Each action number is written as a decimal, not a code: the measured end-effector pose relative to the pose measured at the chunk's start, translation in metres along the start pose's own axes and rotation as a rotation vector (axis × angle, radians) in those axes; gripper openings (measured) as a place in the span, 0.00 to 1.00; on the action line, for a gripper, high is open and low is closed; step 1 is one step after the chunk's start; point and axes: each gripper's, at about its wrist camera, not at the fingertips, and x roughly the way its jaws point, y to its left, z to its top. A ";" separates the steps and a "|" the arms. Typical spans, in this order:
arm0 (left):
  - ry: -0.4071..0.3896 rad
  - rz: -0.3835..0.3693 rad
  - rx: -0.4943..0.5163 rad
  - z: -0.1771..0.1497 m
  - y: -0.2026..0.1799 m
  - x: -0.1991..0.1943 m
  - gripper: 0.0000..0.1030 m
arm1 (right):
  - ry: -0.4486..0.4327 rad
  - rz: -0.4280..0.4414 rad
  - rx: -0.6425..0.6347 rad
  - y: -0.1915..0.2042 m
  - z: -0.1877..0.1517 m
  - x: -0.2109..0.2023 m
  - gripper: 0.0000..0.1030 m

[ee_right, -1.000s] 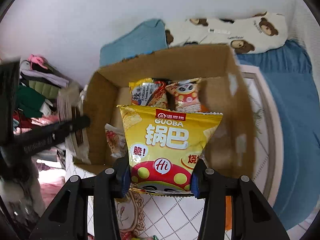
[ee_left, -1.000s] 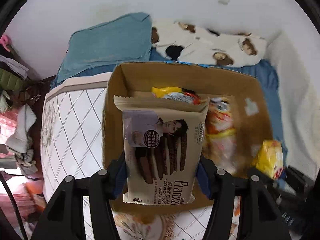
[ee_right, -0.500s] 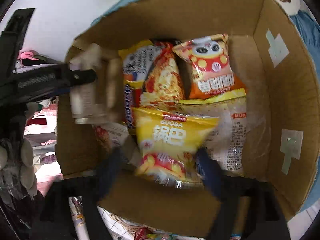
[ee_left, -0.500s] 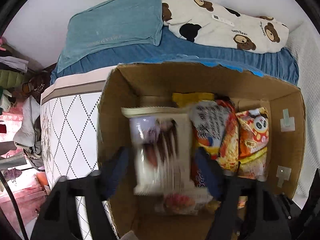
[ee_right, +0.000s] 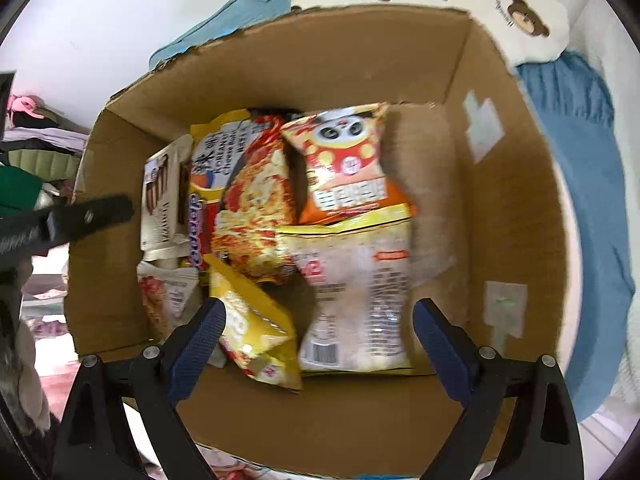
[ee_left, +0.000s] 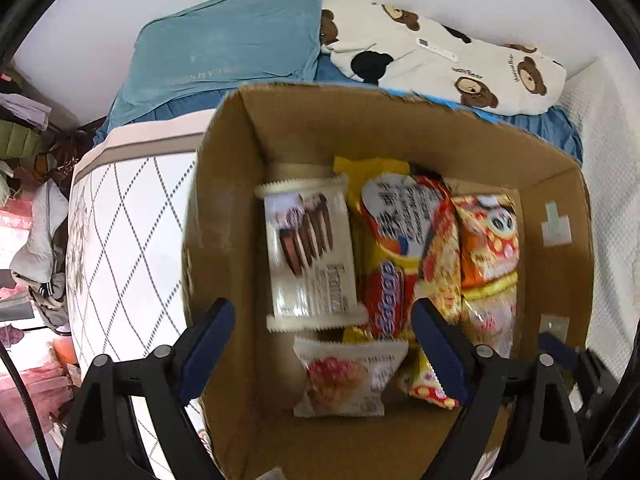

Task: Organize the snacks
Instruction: 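Carry both items into the box and open both grippers, then lift both tools out of the box, then grasp the candy bag with the left gripper while the right grasps the red-white packet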

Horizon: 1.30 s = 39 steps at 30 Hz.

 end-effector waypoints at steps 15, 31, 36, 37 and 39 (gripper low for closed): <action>-0.103 -0.015 -0.012 -0.061 -0.005 -0.026 0.87 | -0.122 -0.064 -0.037 -0.010 -0.032 -0.041 0.94; -0.279 -0.053 -0.003 -0.119 -0.018 -0.096 0.87 | -0.315 -0.076 -0.097 -0.002 -0.083 -0.119 0.94; -0.348 -0.066 0.005 -0.142 -0.022 -0.122 0.87 | -0.370 -0.036 -0.092 -0.003 -0.106 -0.149 0.94; -0.356 -0.071 0.002 -0.148 -0.022 -0.126 0.87 | -0.377 -0.025 -0.087 -0.003 -0.111 -0.153 0.94; -0.370 -0.073 -0.004 -0.159 -0.020 -0.131 0.87 | -0.390 -0.002 -0.074 -0.007 -0.122 -0.161 0.94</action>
